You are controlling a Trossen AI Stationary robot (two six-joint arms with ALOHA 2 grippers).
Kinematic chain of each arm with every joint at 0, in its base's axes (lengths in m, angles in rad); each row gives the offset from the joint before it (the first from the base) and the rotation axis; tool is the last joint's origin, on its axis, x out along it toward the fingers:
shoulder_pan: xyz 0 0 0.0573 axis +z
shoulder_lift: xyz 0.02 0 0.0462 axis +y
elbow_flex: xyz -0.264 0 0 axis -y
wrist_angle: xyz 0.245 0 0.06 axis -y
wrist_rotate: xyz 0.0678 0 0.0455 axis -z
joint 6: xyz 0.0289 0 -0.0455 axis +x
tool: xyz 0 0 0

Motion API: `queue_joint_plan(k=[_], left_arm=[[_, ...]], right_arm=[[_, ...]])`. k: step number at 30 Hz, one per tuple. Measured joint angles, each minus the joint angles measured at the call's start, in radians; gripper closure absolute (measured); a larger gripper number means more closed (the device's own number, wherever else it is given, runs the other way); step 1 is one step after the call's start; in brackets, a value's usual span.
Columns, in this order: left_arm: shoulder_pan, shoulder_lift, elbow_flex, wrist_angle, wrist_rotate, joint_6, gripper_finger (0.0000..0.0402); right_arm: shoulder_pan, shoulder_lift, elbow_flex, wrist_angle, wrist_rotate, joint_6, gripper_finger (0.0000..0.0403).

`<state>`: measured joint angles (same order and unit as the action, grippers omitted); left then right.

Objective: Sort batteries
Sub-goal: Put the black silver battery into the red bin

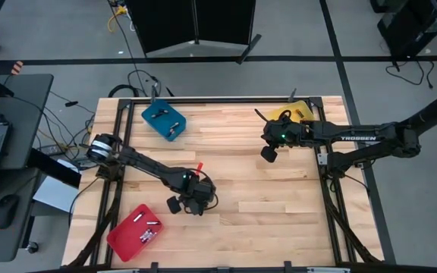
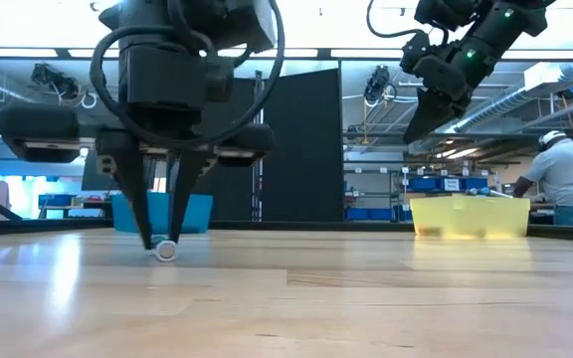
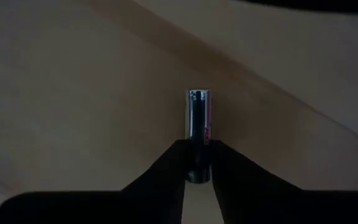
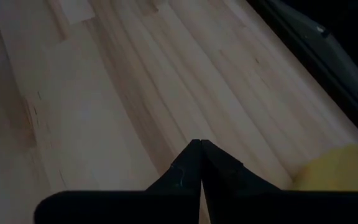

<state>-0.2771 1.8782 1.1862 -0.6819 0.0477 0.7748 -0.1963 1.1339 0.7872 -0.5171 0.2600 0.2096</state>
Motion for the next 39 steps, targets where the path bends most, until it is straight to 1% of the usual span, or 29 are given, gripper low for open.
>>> queue_joint_plan(k=[6, 11, 14, 18, 21, 25, 27, 29, 31, 33, 36, 39], left_arm=[[0.003, 0.026, 0.0, 0.0, 0.03, -0.07, 0.0293], [0.003, 0.039, 0.0, 0.007, 0.012, -0.073, 0.0289], [0.002, 0.039, 0.0, 0.008, -0.002, -0.073, 0.0305], [0.002, 0.039, 0.0, 0.004, -0.006, -0.099, 0.0354], [0.002, 0.037, 0.019, -0.027, -0.009, -0.123, 0.0357], [0.001, 0.032, 0.079, -0.133, -0.018, -0.169, 0.0357], [0.001, 0.006, 0.117, -0.187, -0.018, -0.185, 0.0357], [0.001, -0.03, 0.147, -0.229, -0.017, -0.229, 0.0357], [-0.003, -0.06, 0.151, -0.283, -0.003, -0.288, 0.0357], [-0.014, -0.098, 0.149, -0.298, 0.003, -0.353, 0.0357], [-0.044, -0.174, 0.152, -0.339, -0.002, -0.474, 0.0357], [-0.087, -0.234, 0.141, -0.351, -0.007, -0.63, 0.0357]], right_arm=[[0.0, 0.0, 0.0, 0.0, 0.0, -0.002, 0.0392], [0.0, 0.0, 0.0, 0.0, -0.001, -0.002, 0.0386], [0.0, 0.0, 0.0, -0.001, -0.001, -0.002, 0.0384], [0.0, 0.0, 0.0, -0.001, -0.002, -0.002, 0.0391], [0.0, 0.0, 0.0, -0.001, -0.002, -0.002, 0.0393], [0.0, 0.0, -0.005, 0.01, -0.002, -0.011, 0.0388], [0.0, -0.001, -0.023, 0.032, -0.002, -0.02, 0.0387], [0.0, -0.001, -0.048, 0.057, -0.002, -0.021, 0.039], [0.0, -0.001, -0.072, 0.09, -0.002, -0.019, 0.0393], [0.001, -0.001, -0.097, 0.12, -0.002, -0.019, 0.0394], [0.001, -0.001, -0.134, 0.175, -0.004, -0.019, 0.0391], [0.001, -0.001, -0.162, 0.229, -0.022, -0.02, 0.0389]])
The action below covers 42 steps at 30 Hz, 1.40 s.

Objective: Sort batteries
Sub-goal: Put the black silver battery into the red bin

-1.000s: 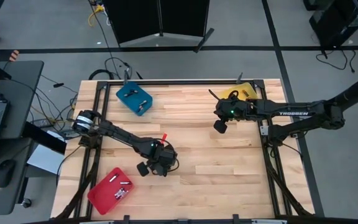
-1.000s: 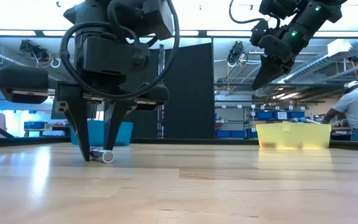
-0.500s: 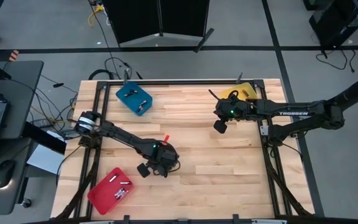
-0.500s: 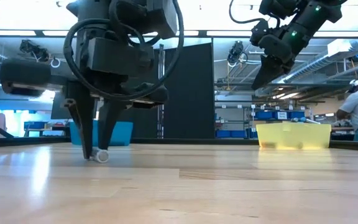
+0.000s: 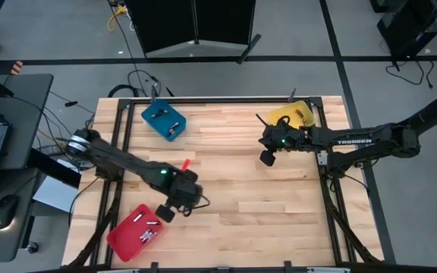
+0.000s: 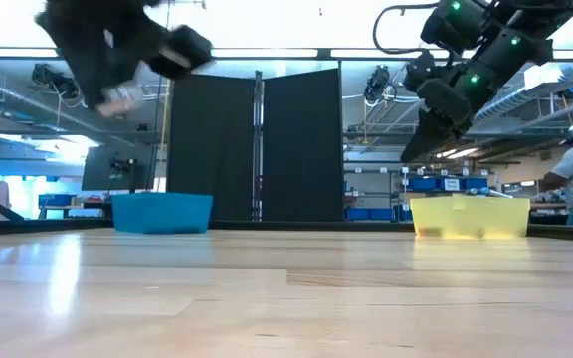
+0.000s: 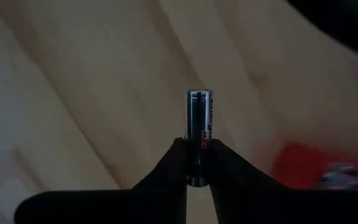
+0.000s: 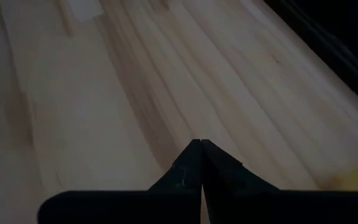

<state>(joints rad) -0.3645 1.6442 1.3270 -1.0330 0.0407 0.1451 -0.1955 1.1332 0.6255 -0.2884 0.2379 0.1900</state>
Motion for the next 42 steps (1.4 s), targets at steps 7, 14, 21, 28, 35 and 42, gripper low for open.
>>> queue_joint_plan(k=[7, 14, 21, 28, 35, 42], left_arm=[[-0.154, -0.169, -0.103, 0.005, -0.047, -0.398, 0.0357], [-0.355, -0.292, -0.261, 0.036, -0.104, -0.804, 0.0357], [-0.504, -0.309, -0.387, 0.163, -0.117, -1.076, 0.0357], [-0.548, -0.309, -0.458, 0.292, -0.12, -1.174, 0.0357], [-0.532, -0.309, -0.493, 0.297, -0.122, -1.174, 0.0357], [-0.532, -0.311, -0.557, 0.388, -0.055, -1.228, 0.0357]], right_arm=[[0.007, 0.0, -0.015, 0.046, -0.026, 0.04, 0.0391], [0.067, 0.0, -0.015, 0.113, -0.026, 0.043, 0.0391], [0.141, 0.0, -0.015, 0.21, -0.025, 0.051, 0.0391], [0.185, 0.0, -0.015, 0.248, -0.025, 0.051, 0.039], [0.194, 0.0, -0.015, 0.251, -0.024, 0.052, 0.039], [0.193, 0.001, -0.015, 0.25, -0.023, 0.052, 0.039]])
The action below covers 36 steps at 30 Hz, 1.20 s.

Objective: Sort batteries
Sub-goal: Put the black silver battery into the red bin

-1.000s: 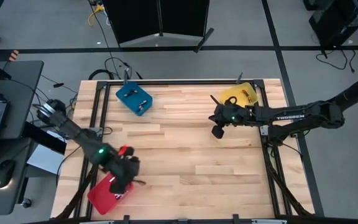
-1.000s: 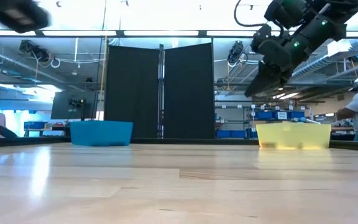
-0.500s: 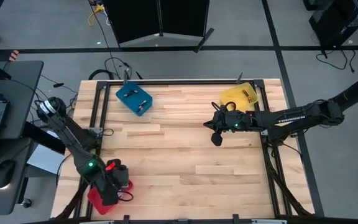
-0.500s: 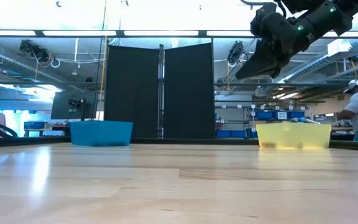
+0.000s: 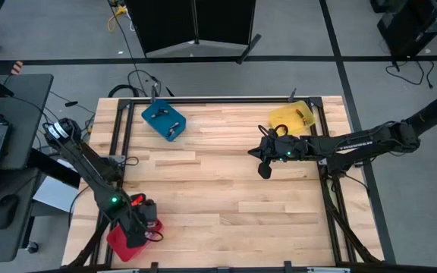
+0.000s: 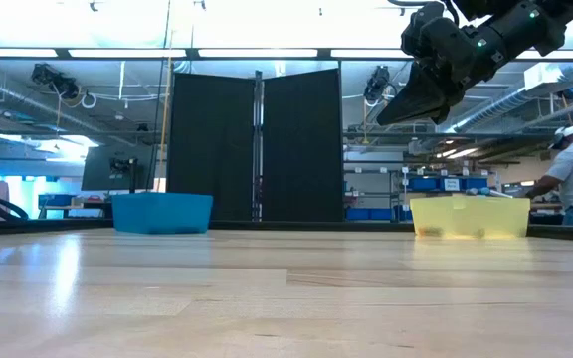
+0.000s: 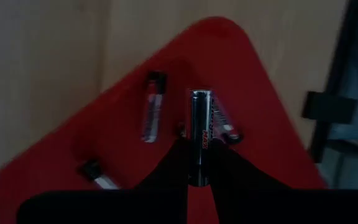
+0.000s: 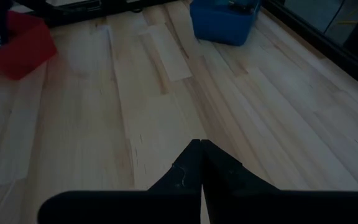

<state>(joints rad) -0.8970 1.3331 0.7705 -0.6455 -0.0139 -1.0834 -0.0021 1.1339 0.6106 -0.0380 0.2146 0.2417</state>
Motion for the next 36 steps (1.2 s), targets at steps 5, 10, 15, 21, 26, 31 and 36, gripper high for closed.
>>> queue_joint_plan(k=[5, 10, 15, 21, 26, 31, 36], left_arm=[[0.0, 0.0, -0.044, 0.052, 0.025, -0.055, 0.0357], [0.0, 0.0, -0.089, 0.05, 0.052, -0.135, 0.0357], [0.0, 0.0, -0.11, 0.047, 0.053, -0.175, 0.0357], [0.0, 0.0, -0.116, 0.048, 0.053, -0.177, 0.0357], [0.0, 0.0, -0.116, 0.049, 0.053, -0.178, 0.0348], [0.0, 0.0, -0.116, 0.051, 0.053, -0.178, 0.033], [0.0, 0.0, -0.107, 0.055, 0.061, -0.16, 0.0327]], right_arm=[[0.0, 0.0, 0.0, 0.0, 0.0, 0.0, 0.039], [0.0, 0.0, 0.0, -0.001, 0.0, 0.0, 0.0389], [0.0, 0.0, 0.0, -0.001, 0.0, 0.0, 0.039], [0.0, 0.0, 0.0, -0.001, 0.0, 0.0, 0.0389], [0.0, 0.0, 0.0, -0.001, 0.0, 0.0, 0.039], [0.0, 0.0, 0.0, -0.001, 0.0, 0.0, 0.0389], [0.0, 0.0, 0.0, -0.001, 0.0, 0.0, 0.039]])
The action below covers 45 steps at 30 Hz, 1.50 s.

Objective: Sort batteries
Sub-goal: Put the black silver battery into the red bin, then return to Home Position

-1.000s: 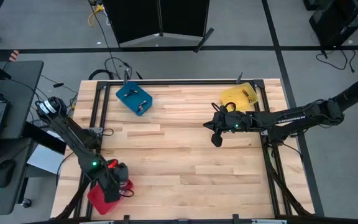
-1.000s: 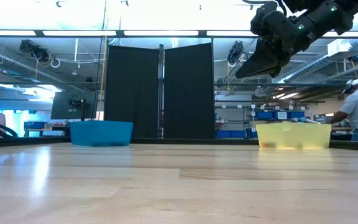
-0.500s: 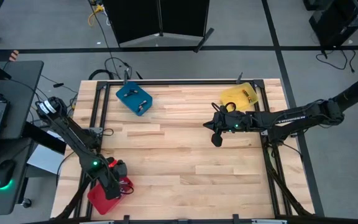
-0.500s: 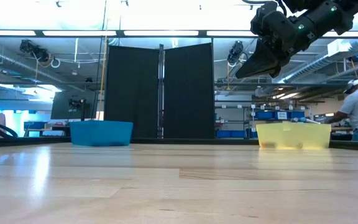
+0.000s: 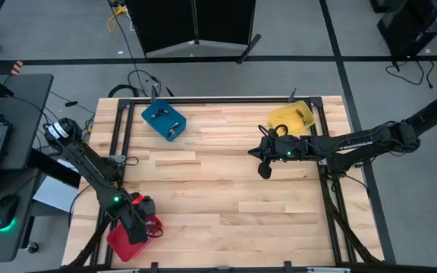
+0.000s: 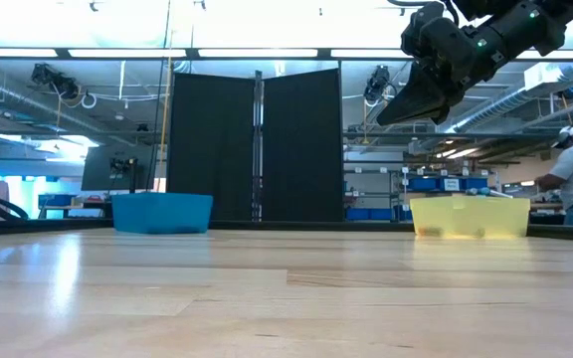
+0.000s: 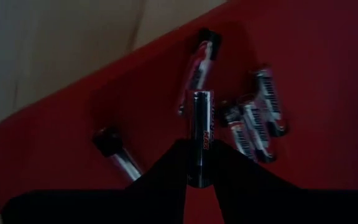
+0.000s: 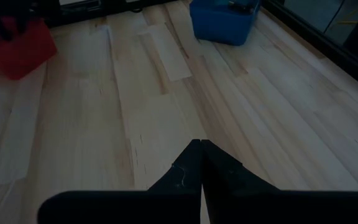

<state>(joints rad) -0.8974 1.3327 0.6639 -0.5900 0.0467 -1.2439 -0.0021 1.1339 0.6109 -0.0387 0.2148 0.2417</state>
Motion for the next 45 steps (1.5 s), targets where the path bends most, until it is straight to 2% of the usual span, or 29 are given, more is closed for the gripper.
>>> queue_joint_plan(k=[16, 30, 34, 39, 45], left_arm=[[0.001, 0.0, 0.022, 0.0, 0.017, 0.009, 0.0322], [0.001, 0.0, 0.022, -0.01, 0.066, 0.002, 0.0277], [0.001, 0.0, 0.022, -0.003, 0.129, 0.005, 0.0276], [0.001, 0.0, 0.022, 0.034, 0.189, 0.034, 0.0294], [0.001, 0.0, 0.053, 0.048, 0.202, 0.102, 0.0359]], right_arm=[[0.0, 0.0, 0.0, -0.001, 0.0, 0.0, 0.0387], [0.0, 0.0, 0.0, -0.002, 0.0, 0.0, 0.0389], [0.0, 0.0, 0.0, -0.005, 0.0, 0.0, 0.0389], [0.0, 0.0, 0.0, -0.005, 0.0, 0.0, 0.0386], [0.0, 0.0, 0.0, -0.008, 0.0, 0.0, 0.039]])
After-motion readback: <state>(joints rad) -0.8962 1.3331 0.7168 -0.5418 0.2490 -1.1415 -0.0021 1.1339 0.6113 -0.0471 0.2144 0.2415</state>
